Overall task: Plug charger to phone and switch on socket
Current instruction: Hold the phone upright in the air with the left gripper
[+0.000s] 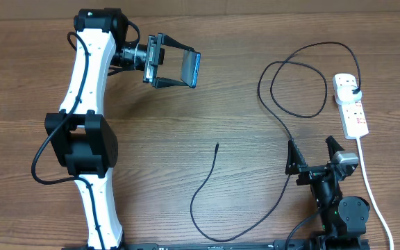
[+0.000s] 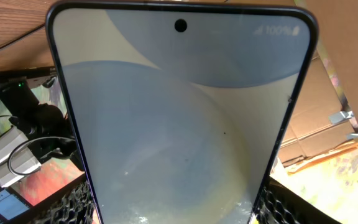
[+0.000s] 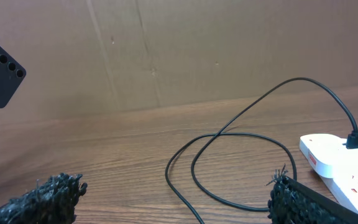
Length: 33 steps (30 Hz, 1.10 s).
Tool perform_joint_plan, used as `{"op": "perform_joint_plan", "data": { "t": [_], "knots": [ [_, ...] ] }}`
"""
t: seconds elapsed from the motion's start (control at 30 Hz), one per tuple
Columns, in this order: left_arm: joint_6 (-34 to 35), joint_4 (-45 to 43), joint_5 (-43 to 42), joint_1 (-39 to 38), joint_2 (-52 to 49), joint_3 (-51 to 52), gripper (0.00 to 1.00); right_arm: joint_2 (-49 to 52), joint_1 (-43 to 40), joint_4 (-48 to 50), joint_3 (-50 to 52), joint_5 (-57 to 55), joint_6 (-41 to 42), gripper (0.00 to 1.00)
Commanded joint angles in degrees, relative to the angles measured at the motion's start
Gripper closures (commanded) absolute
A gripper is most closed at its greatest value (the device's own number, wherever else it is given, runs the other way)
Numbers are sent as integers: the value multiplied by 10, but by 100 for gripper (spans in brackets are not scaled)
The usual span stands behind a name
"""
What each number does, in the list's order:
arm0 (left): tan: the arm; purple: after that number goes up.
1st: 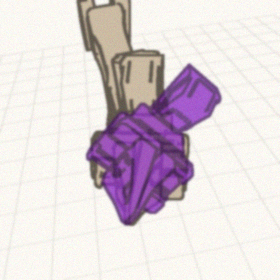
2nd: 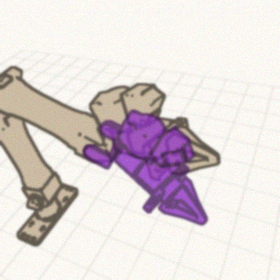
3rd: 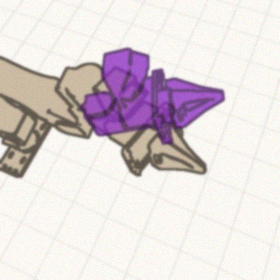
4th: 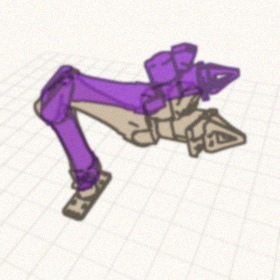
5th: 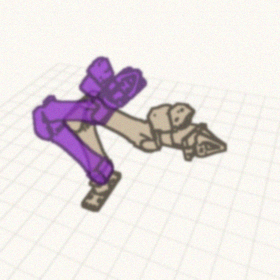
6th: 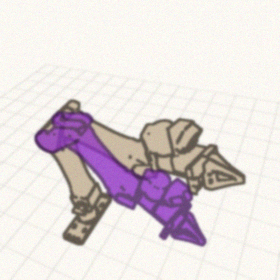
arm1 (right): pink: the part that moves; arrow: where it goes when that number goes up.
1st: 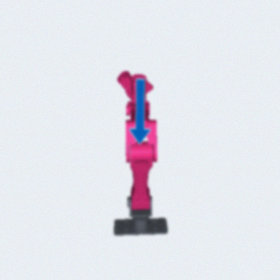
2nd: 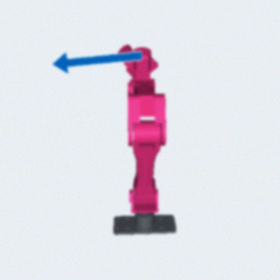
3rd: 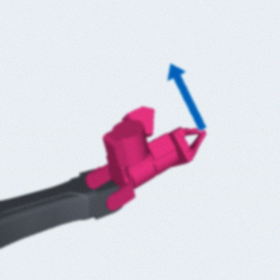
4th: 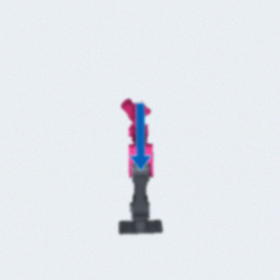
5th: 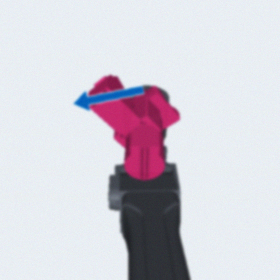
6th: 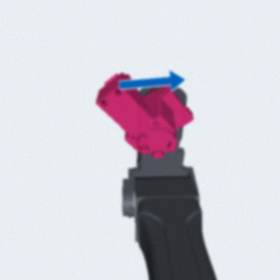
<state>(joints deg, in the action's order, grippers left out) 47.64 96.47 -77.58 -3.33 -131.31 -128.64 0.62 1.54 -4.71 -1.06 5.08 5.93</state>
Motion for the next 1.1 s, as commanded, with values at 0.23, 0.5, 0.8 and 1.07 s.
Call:
{"op": "perform_joint_plan", "data": {
  "t": [0.23,0.5,0.8,1.07],
  "knots": [
    [-14,4,57,3,-2,-17,96,-5,3,3,6,-5,0,0],
    [-14,4,149,-1,-2,-17,96,-5,3,3,6,-5,0,0],
    [-16,4,188,-11,-2,-17,96,-5,3,3,6,-5,0,0],
    [-18,4,193,-16,-2,-17,96,-5,3,3,6,-5,0,0]
  ]
}}
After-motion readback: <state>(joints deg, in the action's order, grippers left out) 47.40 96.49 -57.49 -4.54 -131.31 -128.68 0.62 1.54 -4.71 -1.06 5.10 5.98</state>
